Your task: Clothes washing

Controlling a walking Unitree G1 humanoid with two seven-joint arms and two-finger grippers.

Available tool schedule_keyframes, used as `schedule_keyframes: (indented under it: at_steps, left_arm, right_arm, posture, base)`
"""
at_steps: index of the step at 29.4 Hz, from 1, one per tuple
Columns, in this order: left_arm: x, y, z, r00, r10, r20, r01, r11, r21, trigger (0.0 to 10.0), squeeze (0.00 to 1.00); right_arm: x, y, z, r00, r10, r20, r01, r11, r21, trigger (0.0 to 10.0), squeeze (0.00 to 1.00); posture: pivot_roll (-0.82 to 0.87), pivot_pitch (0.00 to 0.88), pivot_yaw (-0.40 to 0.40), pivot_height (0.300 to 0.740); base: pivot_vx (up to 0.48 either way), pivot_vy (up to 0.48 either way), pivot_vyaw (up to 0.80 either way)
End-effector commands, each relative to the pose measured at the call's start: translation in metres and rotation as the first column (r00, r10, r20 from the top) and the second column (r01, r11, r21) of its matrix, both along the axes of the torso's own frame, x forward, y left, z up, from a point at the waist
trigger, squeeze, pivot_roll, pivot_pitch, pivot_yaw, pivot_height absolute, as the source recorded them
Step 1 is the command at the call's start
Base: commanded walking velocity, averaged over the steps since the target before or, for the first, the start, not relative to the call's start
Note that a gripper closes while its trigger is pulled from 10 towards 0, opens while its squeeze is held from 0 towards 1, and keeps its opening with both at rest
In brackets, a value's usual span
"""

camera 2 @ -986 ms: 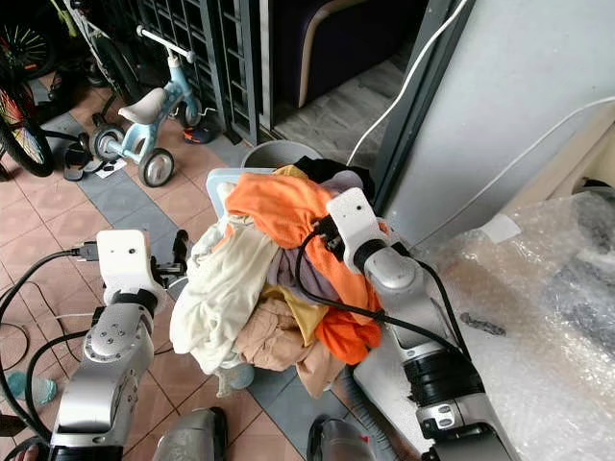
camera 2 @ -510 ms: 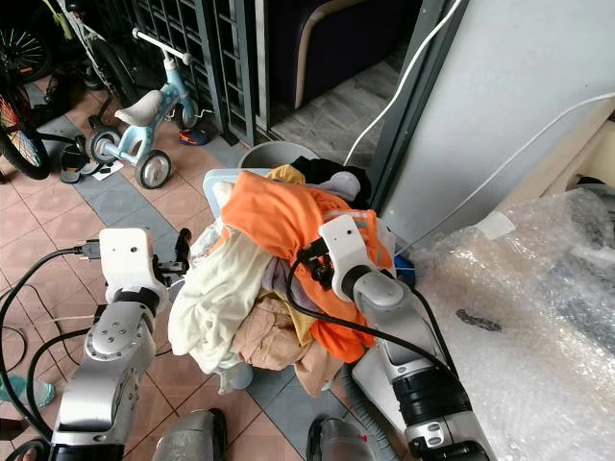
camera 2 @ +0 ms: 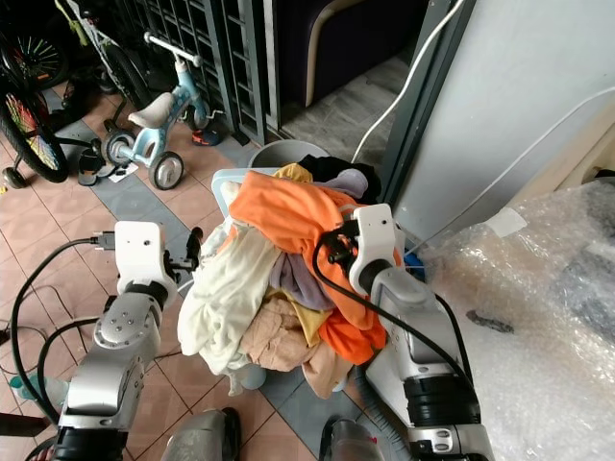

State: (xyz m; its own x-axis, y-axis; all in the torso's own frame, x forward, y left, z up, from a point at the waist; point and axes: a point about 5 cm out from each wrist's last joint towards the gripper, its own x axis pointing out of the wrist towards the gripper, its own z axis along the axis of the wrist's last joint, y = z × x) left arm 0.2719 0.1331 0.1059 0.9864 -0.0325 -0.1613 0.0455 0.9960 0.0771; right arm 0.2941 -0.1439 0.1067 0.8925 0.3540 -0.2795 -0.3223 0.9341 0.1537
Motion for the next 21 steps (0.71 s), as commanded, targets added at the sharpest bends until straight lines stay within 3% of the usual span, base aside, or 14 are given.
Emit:
schedule_keyframes:
  at_steps: [1,6,12,13,15,18,21]
  left_arm:
    - [0.001,0.002,-0.003,1.0,0.006,-0.014,-0.006,1.0,0.006,10.0,0.0]
    - [0.003,-0.001,-0.004,1.0,0.006,-0.019,-0.006,1.0,-0.018,10.0,0.0]
    - [-0.002,0.002,-0.008,1.0,0.027,0.001,-0.027,0.999,-0.036,10.0,0.0]
    - [-0.004,-0.001,-0.007,1.0,0.011,0.018,-0.01,0.999,-0.031,10.0,0.0]
    - [-0.006,-0.003,-0.007,0.999,-0.009,0.041,0.01,1.0,-0.018,10.0,0.0]
    - [-0.008,-0.004,-0.008,0.998,-0.046,0.051,0.047,0.999,-0.02,10.0,0.0]
    - [-0.004,-0.002,-0.002,0.995,-0.045,0.088,0.044,0.999,0.012,10.0,0.0]
  right_arm:
    - [-0.003,-0.003,0.002,1.0,-0.028,0.001,0.028,0.999,0.019,0.0,0.0]
    - [-0.018,0.006,0.007,0.996,-0.07,0.062,0.063,0.992,0.106,0.0,0.0]
    - [-0.032,0.013,0.023,0.963,-0.091,0.255,0.083,0.996,0.043,0.0,0.0]
    - [-0.034,0.011,0.025,0.95,-0.091,0.298,0.104,0.994,-0.028,10.0,0.0]
    - [-0.036,0.01,0.028,0.931,-0.09,0.354,0.139,0.983,-0.117,10.0,0.0]
    - [-0.032,0.009,0.031,0.908,-0.132,0.397,0.213,0.962,-0.169,10.0,0.0]
    - [-0.036,0.014,0.032,0.905,-0.069,0.42,0.128,0.985,-0.113,10.0,0.0]
  posture:
    - [-0.02,0.118,0.085,0.74]
    - [-0.04,0.081,0.102,0.74]
    - [-0.04,0.061,0.055,0.74]
    - [-0.04,0.06,0.032,0.74]
    - [-0.04,0.06,0.012,0.74]
    - [-0.06,0.058,-0.011,0.74]
    - [-0.06,0.058,-0.009,0.74]
  base:
    - [0.0,0.0,0.0]
    - [0.0,0.0,0.0]
    - [0.0,0.0,0.0]
    - [0.0,0.0,0.0]
    - [0.0,0.0,0.0]
    - [0.0,0.0,0.0]
    - [0.0,0.0,0.0]
